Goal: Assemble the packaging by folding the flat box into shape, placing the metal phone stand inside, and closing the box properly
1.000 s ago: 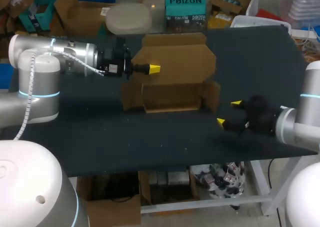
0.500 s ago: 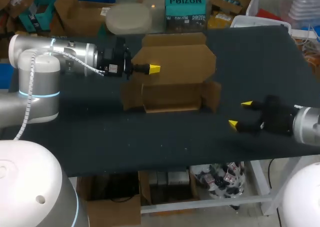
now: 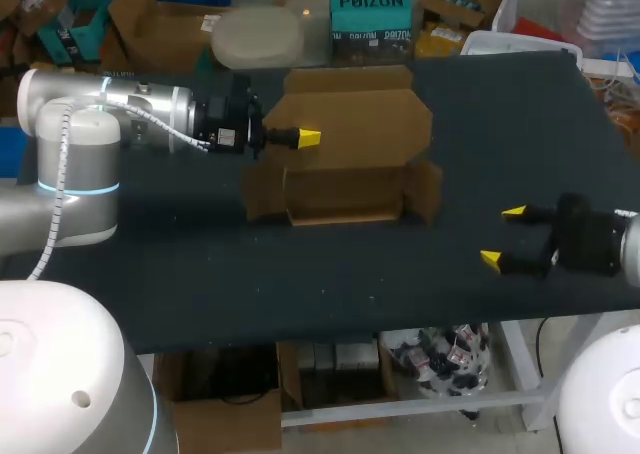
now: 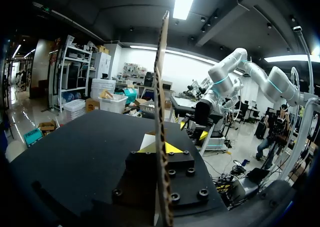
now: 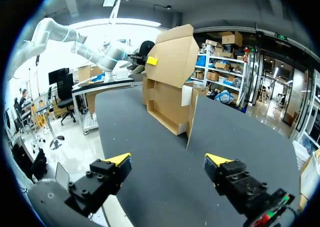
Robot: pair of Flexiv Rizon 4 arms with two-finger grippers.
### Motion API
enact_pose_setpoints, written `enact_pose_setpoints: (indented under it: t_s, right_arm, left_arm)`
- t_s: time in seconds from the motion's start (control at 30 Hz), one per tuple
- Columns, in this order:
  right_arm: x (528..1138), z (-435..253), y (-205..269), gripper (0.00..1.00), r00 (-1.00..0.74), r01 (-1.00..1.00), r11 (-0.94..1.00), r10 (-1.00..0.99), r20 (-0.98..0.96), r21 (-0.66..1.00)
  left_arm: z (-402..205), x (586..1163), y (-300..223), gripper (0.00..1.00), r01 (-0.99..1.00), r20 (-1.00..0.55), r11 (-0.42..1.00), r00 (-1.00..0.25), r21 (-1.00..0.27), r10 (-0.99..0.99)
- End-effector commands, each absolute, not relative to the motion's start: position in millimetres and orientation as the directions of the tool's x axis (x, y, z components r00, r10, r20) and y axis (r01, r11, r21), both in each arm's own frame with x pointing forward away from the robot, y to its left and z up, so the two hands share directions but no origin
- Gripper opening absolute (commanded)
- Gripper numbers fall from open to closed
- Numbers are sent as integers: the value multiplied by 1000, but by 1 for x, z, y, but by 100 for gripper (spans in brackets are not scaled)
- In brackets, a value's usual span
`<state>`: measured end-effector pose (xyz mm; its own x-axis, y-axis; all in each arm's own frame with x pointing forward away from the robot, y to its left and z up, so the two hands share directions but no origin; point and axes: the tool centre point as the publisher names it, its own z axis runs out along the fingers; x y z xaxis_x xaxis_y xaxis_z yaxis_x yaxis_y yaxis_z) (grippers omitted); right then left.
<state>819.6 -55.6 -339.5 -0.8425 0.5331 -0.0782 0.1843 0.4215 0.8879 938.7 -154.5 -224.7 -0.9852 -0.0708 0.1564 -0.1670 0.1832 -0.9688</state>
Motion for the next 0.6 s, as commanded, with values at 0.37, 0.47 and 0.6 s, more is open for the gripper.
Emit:
enact_pose_setpoints:
  t_s: [0.37,0.47,0.6]
  right_arm:
    - [815,-338,-63,100,-858,178,441,507,-81,880]
    - [814,-339,-63,100,-858,179,442,508,-80,879]
    - [814,-340,-62,100,-858,183,442,508,-77,878]
  left_arm:
    - [-227,936,-154,0,-153,146,191,-988,-970,-49]
    - [-227,933,-154,0,-141,136,198,-990,-970,-40]
    - [-230,931,-155,0,-137,133,202,-991,-970,-31]
